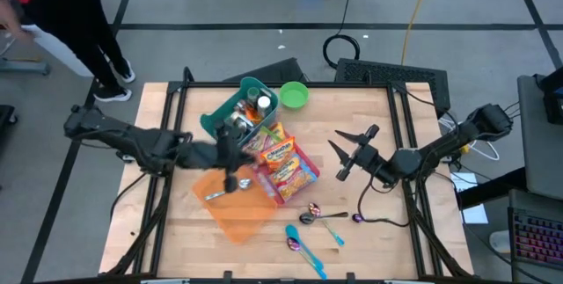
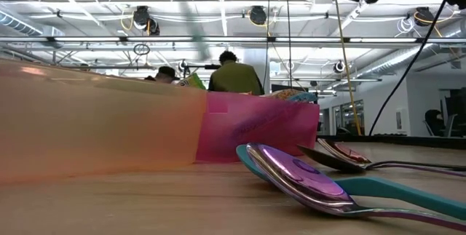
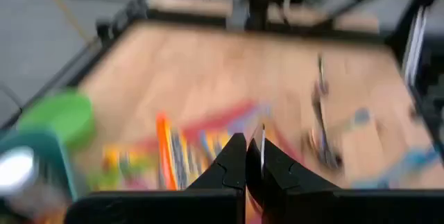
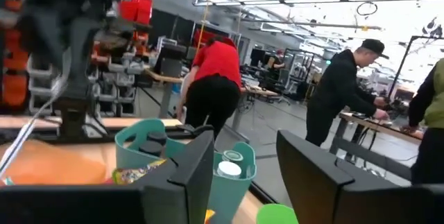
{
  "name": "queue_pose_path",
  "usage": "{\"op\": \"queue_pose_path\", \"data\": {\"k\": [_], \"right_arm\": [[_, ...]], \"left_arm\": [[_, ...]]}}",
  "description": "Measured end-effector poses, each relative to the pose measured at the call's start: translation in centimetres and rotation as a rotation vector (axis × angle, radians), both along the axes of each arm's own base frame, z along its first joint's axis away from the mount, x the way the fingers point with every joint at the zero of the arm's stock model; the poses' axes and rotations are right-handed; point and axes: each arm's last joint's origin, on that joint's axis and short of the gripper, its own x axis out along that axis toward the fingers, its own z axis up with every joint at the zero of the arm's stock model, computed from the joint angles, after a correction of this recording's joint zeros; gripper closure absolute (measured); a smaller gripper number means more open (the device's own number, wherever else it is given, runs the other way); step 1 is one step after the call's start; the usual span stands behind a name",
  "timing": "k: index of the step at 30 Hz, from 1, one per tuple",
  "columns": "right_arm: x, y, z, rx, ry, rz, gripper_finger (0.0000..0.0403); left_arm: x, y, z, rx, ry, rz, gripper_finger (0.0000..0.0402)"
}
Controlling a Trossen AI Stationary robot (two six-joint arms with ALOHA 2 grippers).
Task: Pick & Place Food Item
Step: Put the white blue spoon into the orange bin
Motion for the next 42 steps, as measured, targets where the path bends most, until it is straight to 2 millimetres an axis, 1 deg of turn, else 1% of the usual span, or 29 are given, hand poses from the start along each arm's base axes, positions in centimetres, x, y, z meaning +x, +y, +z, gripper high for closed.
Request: {"op": "queue_pose_path", "data": {"k": [3, 6, 8, 10, 12, 15, 20, 24, 27, 31, 34, 37, 42], "right_arm": [[-0.2, -0.4, -0.3, 0.020, -0.012, -0.008, 0.0256], [-0.2, -0.7, -0.4, 0.032, -0.018, -0.017, 0.0260], [-0.2, -0.8, -0.5, 0.032, -0.016, -0.020, 0.0260], [-0.1, -0.8, -0.5, 0.031, -0.015, -0.020, 0.0260], [-0.1, -0.8, -0.5, 0.030, -0.015, -0.019, 0.0261], [-0.1, -0.8, -0.5, 0.031, -0.015, -0.019, 0.0261], [-0.1, -0.8, -0.5, 0.029, -0.014, -0.019, 0.0261], [-0.1, -0.8, -0.6, 0.025, -0.007, -0.020, 0.0261], [-0.1, -0.8, -0.7, 0.020, 0.005, -0.021, 0.0261], [-0.1, -0.8, -0.7, 0.019, 0.007, -0.021, 0.0261], [-0.1, -0.8, -0.7, 0.019, 0.008, -0.021, 0.0261], [-0.1, -0.8, -0.7, 0.018, 0.008, -0.022, 0.0261], [-0.1, -0.8, -0.7, 0.016, 0.010, -0.023, 0.0261]], "left_arm": [[-2.1, -1.6, -0.8, 0.004, 0.129, -0.040, 0.0396], [-3.9, -2.7, -1.4, -0.027, 0.249, -0.115, 0.0395], [-4.7, -3.1, -2.1, -0.012, 0.353, -0.153, 0.0394], [-5.5, -3.2, -2.8, 0.013, 0.447, -0.153, 0.0395], [-5.9, -3.1, -3.0, 0.012, 0.491, -0.141, 0.0396], [-5.8, -3.1, -3.6, 0.010, 0.560, -0.180, 0.0396], [-5.2, -3.0, -4.0, 0.019, 0.607, -0.257, 0.0390], [-4.7, -2.5, -4.4, 0.013, 0.625, -0.233, 0.0389], [-4.3, -2.2, -4.6, 0.010, 0.631, -0.211, 0.0379], [-4.1, -1.8, -4.6, 0.003, 0.631, -0.186, 0.0360], [-4.0, -1.4, -4.6, 0.000, 0.620, -0.128, 0.0342], [-4.0, -1.2, -4.6, -0.013, 0.619, -0.094, 0.0318], [-4.0, -1.2, -4.6, -0.009, 0.620, -0.087, 0.0271]]}}
